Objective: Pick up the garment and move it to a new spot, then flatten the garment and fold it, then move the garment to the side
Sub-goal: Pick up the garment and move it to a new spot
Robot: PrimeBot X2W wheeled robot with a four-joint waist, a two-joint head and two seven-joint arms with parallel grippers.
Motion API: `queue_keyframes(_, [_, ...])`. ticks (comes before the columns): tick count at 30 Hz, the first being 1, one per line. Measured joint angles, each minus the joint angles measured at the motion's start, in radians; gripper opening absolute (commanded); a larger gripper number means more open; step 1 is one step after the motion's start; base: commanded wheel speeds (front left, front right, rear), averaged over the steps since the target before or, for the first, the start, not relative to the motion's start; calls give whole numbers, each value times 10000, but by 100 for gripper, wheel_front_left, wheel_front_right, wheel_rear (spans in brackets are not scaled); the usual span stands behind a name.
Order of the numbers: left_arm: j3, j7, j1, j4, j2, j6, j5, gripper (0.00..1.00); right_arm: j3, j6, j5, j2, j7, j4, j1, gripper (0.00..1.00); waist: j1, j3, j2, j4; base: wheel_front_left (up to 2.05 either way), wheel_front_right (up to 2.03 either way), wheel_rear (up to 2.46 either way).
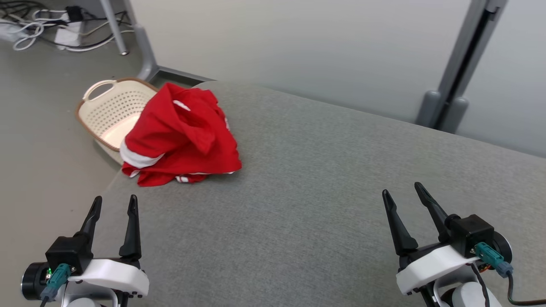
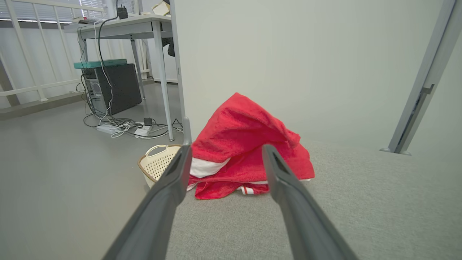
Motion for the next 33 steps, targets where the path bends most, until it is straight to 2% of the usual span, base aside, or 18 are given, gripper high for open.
queue_keyframes(8, [17, 0, 7, -36, -117, -4, -4, 100, 4, 0, -10, 8, 12, -44, -49, 100, 0, 74, 0, 555, 0, 0, 0])
queue_keyframes(17, [35, 2, -154, 151, -173, -44, -82, 100, 23, 0, -13, -21, 109, -163, -103, 100, 0, 228, 0, 519, 0, 0, 0])
queue_keyframes(22, [-69, 0, -978, 431, -219, -50, -104, 100, 90, 0, -102, -153, 341, -431, -454, 100, 0, 683, 0, 337, 0, 0, 0])
queue_keyframes(28, [-151, 0, -2822, 1628, -119, -134, -382, 100, 174, 0, -307, -451, 769, -1001, -1081, 100, 0, 1694, 0, -109, 0, 0, 0])
queue_keyframes(31, [-138, 0, -3824, 2690, 98, -146, -617, 100, 153, 0, -336, -568, 861, -1172, -1292, 100, 0, 2255, 0, -425, 0, 0, 0])
queue_keyframes(33, [-153, 56, -4733, 3967, 284, -178, -830, 100, 33, 0, -349, -591, 878, -1221, -1413, 100, 0, 2744, 0, -770, 0, 0, 0])
